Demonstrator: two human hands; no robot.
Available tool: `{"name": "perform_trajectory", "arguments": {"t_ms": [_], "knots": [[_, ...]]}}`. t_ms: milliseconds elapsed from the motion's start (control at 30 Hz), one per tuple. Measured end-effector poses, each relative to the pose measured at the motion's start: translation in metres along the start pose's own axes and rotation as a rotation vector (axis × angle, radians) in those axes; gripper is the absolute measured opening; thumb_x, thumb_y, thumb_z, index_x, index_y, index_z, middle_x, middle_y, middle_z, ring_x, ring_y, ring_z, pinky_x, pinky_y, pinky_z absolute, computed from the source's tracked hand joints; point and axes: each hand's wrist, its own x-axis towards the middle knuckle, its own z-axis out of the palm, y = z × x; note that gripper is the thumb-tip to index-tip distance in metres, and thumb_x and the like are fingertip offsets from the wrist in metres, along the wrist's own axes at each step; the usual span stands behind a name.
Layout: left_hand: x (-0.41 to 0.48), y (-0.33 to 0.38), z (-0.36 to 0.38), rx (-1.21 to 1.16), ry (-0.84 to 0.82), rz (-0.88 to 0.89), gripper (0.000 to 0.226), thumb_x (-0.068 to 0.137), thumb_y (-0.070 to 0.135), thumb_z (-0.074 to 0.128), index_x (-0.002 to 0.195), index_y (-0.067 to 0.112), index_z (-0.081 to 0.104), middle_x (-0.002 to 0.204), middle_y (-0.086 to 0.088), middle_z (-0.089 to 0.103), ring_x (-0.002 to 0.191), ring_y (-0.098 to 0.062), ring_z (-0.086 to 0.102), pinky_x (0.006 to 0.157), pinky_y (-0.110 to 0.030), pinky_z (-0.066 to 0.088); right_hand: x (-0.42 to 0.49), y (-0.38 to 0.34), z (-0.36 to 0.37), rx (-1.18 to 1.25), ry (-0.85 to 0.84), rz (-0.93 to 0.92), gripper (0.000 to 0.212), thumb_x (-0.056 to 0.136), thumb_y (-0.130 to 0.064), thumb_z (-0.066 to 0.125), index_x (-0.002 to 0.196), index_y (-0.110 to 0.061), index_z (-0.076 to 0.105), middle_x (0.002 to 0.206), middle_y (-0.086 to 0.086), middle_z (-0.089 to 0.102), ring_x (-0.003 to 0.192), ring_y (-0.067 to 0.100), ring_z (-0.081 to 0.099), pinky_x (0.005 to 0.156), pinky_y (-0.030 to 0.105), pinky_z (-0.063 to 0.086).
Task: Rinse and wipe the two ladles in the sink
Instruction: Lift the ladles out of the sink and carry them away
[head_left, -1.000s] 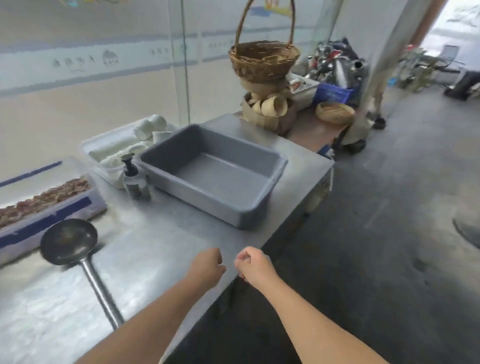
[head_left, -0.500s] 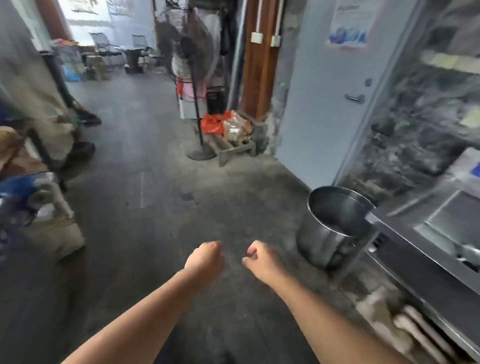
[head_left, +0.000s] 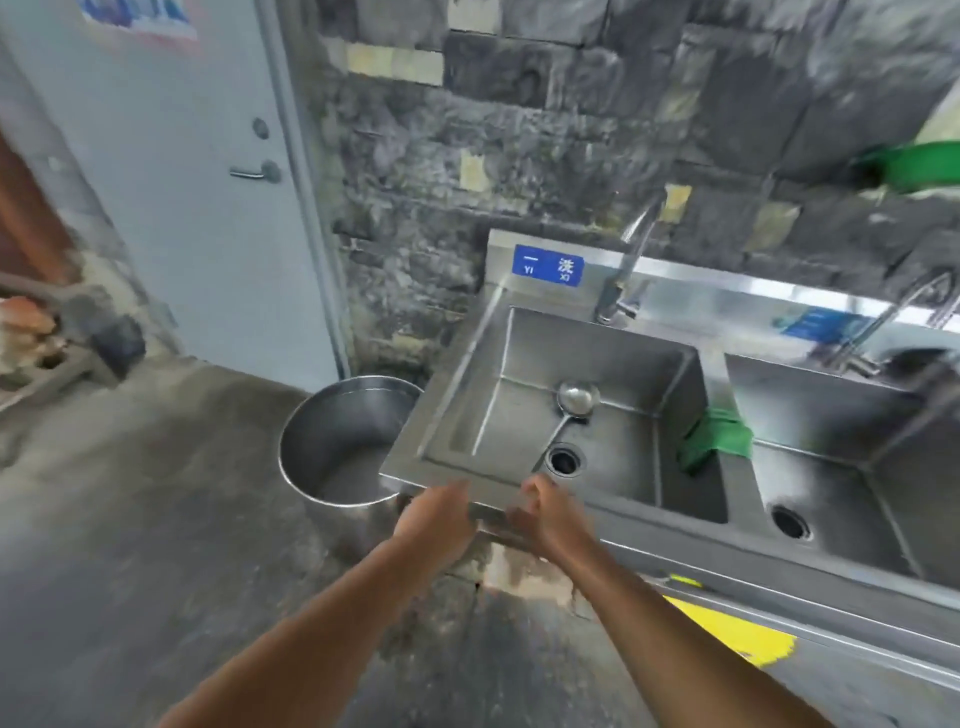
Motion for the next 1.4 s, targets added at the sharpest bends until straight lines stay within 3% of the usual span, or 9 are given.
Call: {"name": "perform_trajectory", "arguments": {"t_ms": [167, 300, 533, 700, 933, 1067, 1133, 1233, 1400], "knots": [[0.119, 0.068, 0.005, 0.070, -0.089, 0.062, 0.013, 0.088, 0.014, 0.052, 0.098, 0.012, 0.059, 0.104, -0.013, 0.066, 0.098, -0.034, 0.064, 0.078, -0.037, 0.050, 0.080, 0.051, -0.075, 0.049, 0.061, 0.151, 0.041, 0.086, -0.036, 0.068, 0.123, -0.018, 0.058, 0.106, 0.002, 0.070, 0.101, 0.021, 0.065, 0.081, 0.026, 0.046], [0.204, 0.102, 0.029, 0.086, -0.154, 0.036, 0.023, 0.088, 0.021, 0.058, 0.110, 0.015, 0.062, 0.114, -0.009, 0.066, 0.104, -0.030, 0.063, 0.085, -0.035, 0.052, 0.159, 0.094, -0.099, 0.064, 0.010, 0.254, 0.042, 0.084, -0.035, 0.064, 0.123, -0.022, 0.058, 0.114, 0.001, 0.071, 0.104, 0.024, 0.066, 0.082, 0.027, 0.049], [0.318, 0.109, 0.088, 0.102, -0.209, -0.099, 0.031, 0.093, 0.026, 0.056, 0.122, 0.016, 0.056, 0.127, -0.005, 0.060, 0.117, -0.026, 0.058, 0.096, -0.035, 0.048, 0.294, 0.167, -0.089, 0.068, -0.155, 0.364, 0.041, 0.080, -0.038, 0.060, 0.116, -0.018, 0.059, 0.110, 0.004, 0.070, 0.098, 0.025, 0.066, 0.082, 0.037, 0.058], [0.385, 0.090, 0.141, -0.005, -0.309, -0.237, 0.048, 0.092, 0.026, 0.062, 0.137, 0.016, 0.049, 0.136, -0.007, 0.055, 0.126, -0.022, 0.052, 0.104, -0.030, 0.041, 0.372, 0.210, -0.069, 0.108, -0.213, 0.435, 0.044, 0.085, -0.035, 0.066, 0.123, -0.013, 0.060, 0.121, 0.006, 0.066, 0.104, 0.021, 0.062, 0.079, 0.027, 0.047], [0.455, 0.049, 0.220, -0.071, -0.386, -0.351, 0.053, 0.088, 0.023, 0.064, 0.136, 0.011, 0.047, 0.134, -0.010, 0.057, 0.125, -0.028, 0.053, 0.101, -0.036, 0.043, 0.463, 0.238, -0.004, 0.138, -0.189, 0.480, 0.029, 0.086, -0.033, 0.066, 0.102, -0.009, 0.063, 0.102, 0.012, 0.071, 0.099, 0.030, 0.066, 0.083, 0.032, 0.049], [0.469, 0.022, 0.266, -0.079, -0.388, -0.363, 0.036, 0.085, 0.031, 0.063, 0.116, 0.015, 0.054, 0.116, -0.008, 0.063, 0.110, -0.029, 0.060, 0.093, -0.039, 0.049, 0.492, 0.262, 0.038, 0.128, -0.179, 0.519, 0.030, 0.082, -0.041, 0.064, 0.068, -0.016, 0.057, 0.080, 0.013, 0.071, 0.079, 0.028, 0.069, 0.078, 0.037, 0.056], [0.471, 0.012, 0.280, -0.084, -0.376, -0.345, 0.028, 0.085, 0.027, 0.060, 0.110, 0.016, 0.056, 0.112, -0.008, 0.063, 0.107, -0.030, 0.060, 0.091, -0.042, 0.050, 0.500, 0.264, 0.050, 0.112, -0.173, 0.539, 0.032, 0.082, -0.041, 0.063, 0.078, -0.009, 0.069, 0.081, 0.014, 0.074, 0.081, 0.032, 0.071, 0.073, 0.033, 0.055], [0.469, 0.001, 0.294, -0.071, -0.388, -0.293, 0.022, 0.088, 0.021, 0.054, 0.109, 0.016, 0.059, 0.113, -0.010, 0.063, 0.107, -0.030, 0.059, 0.092, -0.042, 0.049, 0.506, 0.269, 0.062, 0.168, -0.131, 0.573, 0.029, 0.086, -0.029, 0.065, 0.089, -0.002, 0.072, 0.086, 0.017, 0.074, 0.085, 0.031, 0.070, 0.067, 0.027, 0.041], [0.464, 0.006, 0.280, -0.088, -0.415, -0.292, 0.024, 0.087, 0.017, 0.058, 0.111, 0.014, 0.060, 0.116, -0.011, 0.064, 0.110, -0.032, 0.060, 0.092, -0.038, 0.049, 0.499, 0.268, 0.059, 0.318, -0.107, 0.622, 0.021, 0.088, -0.021, 0.064, 0.080, -0.002, 0.067, 0.072, 0.016, 0.068, 0.057, 0.024, 0.066, 0.045, 0.019, 0.050]]}}
